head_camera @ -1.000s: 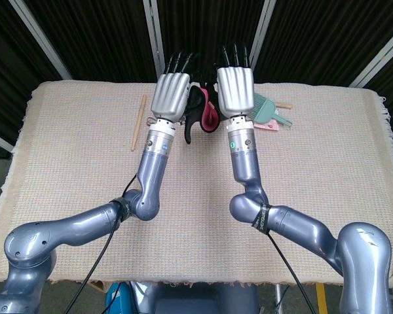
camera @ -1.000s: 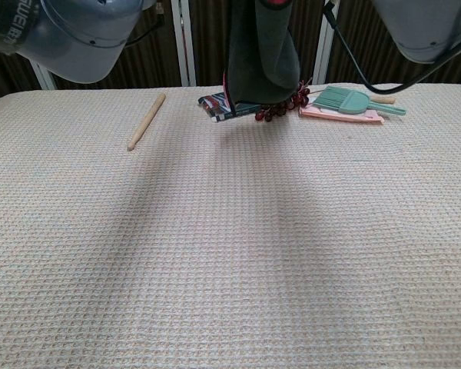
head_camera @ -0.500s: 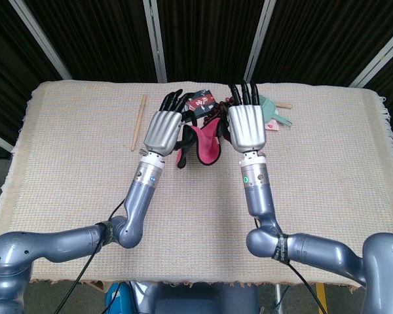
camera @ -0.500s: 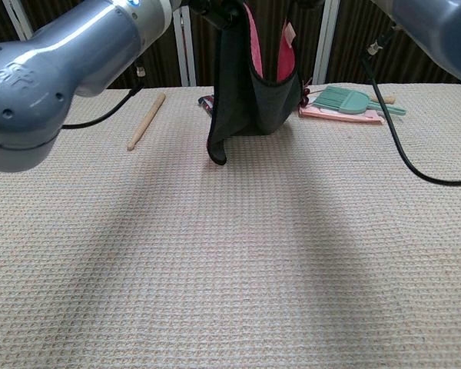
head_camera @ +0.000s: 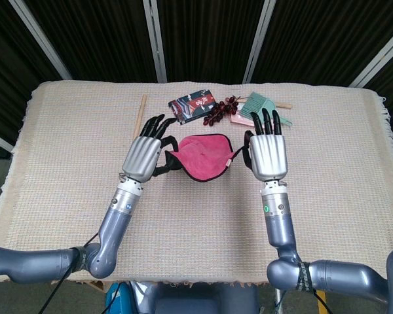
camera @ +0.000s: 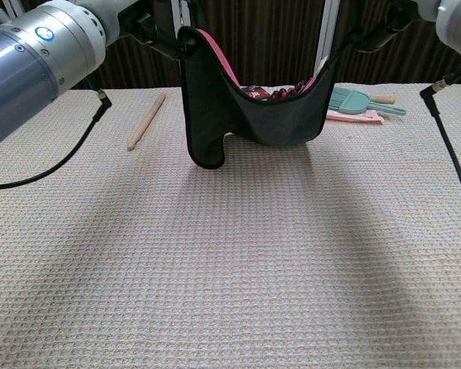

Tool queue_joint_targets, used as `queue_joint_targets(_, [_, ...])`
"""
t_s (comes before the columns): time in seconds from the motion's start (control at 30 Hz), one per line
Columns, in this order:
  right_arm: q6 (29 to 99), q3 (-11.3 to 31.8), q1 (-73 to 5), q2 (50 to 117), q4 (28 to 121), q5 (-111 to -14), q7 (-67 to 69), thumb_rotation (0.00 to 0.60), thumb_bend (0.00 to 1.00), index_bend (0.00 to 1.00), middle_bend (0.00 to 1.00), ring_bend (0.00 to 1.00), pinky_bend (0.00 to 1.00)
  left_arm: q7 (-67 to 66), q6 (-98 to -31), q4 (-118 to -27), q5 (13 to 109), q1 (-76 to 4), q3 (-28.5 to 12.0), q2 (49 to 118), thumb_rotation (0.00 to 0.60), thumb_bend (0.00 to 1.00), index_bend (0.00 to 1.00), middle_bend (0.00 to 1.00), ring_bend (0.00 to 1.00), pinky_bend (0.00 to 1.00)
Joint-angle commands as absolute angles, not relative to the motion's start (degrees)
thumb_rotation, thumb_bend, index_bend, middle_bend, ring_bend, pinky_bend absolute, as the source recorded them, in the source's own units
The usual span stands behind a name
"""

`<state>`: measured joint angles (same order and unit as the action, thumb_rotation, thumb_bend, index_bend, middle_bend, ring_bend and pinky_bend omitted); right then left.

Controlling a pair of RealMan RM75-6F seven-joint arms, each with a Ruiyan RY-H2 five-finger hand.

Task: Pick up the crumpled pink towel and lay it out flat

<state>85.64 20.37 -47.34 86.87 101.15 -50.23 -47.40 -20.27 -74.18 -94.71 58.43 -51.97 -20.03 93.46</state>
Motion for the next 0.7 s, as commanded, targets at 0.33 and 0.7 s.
queue_joint_targets(0.33, [87.15, 21.14, -44.75, 83.13, 104.24, -50.85, -47.52, 0.6, 0.56, 0.63, 0.18, 0.02, 0.0, -22.03, -74.77, -99.19, 59.93, -50.69, -21.01, 91.38, 0.6, 0.53, 0.62, 0.11, 0.0, 0.0])
queue_joint_targets(0.7, [87.87, 20.03, -42.56, 81.19, 107.55, -51.28, -47.41, 0.6, 0.56, 0.63, 0.18, 0.02, 0.0, -23.88, -74.45, -99.82, 59.74, -50.62, -19.56, 93.75, 0.6, 0.53, 0.62, 0.11, 0.0, 0.0])
